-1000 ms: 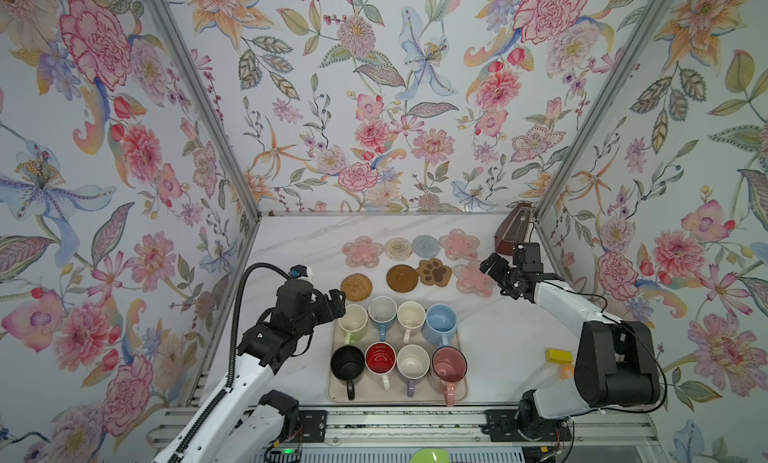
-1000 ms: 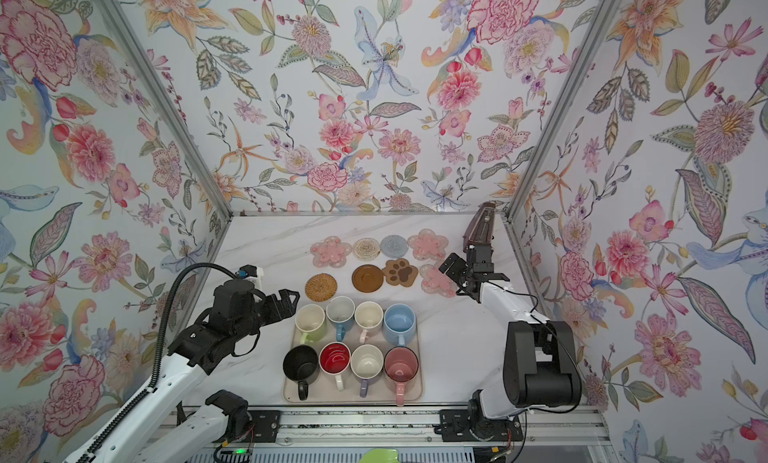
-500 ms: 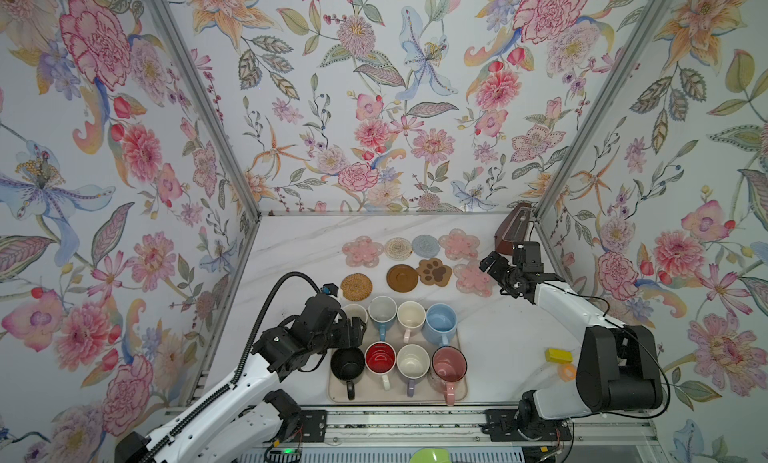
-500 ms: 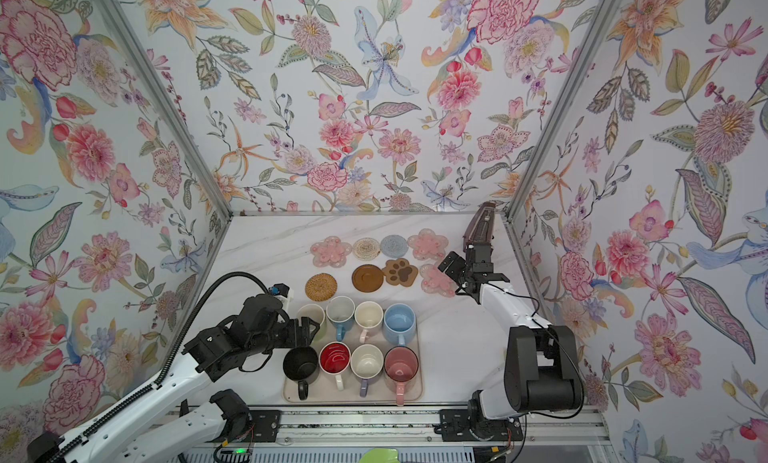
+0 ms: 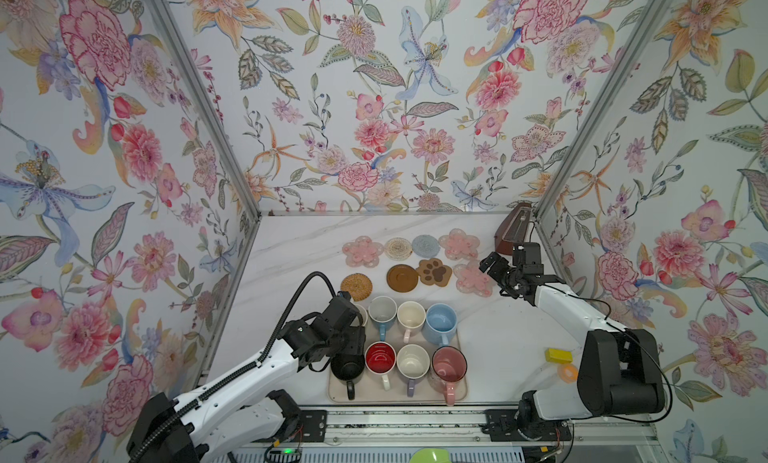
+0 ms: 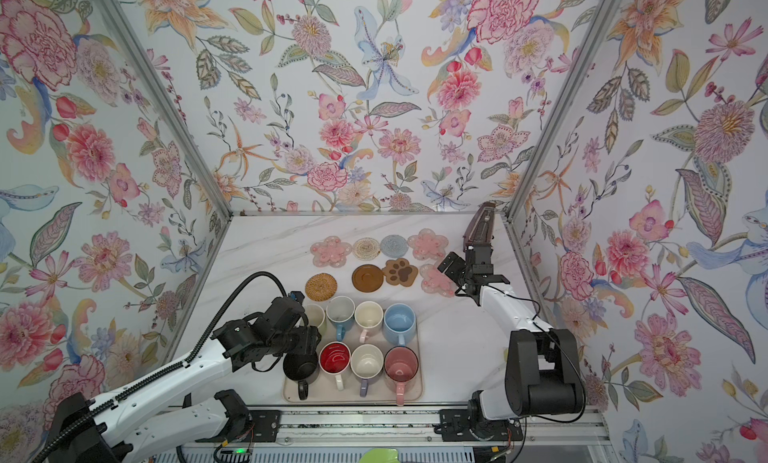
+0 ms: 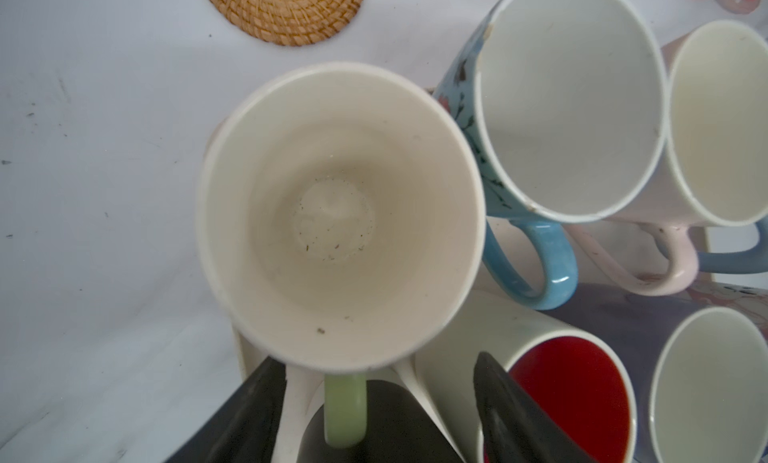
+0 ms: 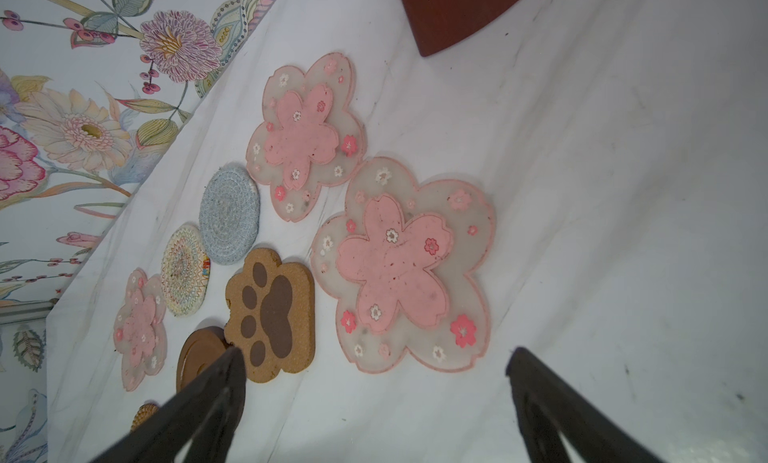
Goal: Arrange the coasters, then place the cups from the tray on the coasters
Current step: 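Lower the left gripper onto the cream mug with green handle on the tray, then close the left gripper on the cream mug rim and lift it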
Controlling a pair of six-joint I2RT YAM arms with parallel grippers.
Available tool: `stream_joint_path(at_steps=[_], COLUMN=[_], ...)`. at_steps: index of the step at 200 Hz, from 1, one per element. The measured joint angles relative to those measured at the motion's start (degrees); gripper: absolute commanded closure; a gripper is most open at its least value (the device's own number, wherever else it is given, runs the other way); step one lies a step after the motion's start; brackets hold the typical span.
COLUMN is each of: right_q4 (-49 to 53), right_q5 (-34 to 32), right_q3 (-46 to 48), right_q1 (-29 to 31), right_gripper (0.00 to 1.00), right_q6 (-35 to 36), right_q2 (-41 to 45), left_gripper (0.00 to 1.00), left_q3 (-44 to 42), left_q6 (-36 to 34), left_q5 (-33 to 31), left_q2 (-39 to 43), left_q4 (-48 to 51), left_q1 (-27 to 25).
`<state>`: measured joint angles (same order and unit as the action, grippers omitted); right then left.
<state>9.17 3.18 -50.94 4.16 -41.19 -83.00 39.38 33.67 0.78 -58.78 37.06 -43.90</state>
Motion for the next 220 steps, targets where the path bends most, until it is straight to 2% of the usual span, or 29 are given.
stream_joint_path(at_steps=[90, 220], right_q4=[0.02, -0.46], right_q5=[0.0, 0.0], right_q3=[1.18, 1.92], right_q1=[0.0, 0.0], right_gripper=[0.01, 0.01], right_q6=[-0.2, -0.22], right_q2=[0.57, 1.31], left_gripper=[0.49, 0.71], left_q3=[2.05, 2.29], left_q6=[-1.46, -2.36], left_q5=[-4.26, -5.75], left_q2=[-6.01, -7.19], left_q4=[0.42, -0.13], left_q1=[-0.11, -0.17])
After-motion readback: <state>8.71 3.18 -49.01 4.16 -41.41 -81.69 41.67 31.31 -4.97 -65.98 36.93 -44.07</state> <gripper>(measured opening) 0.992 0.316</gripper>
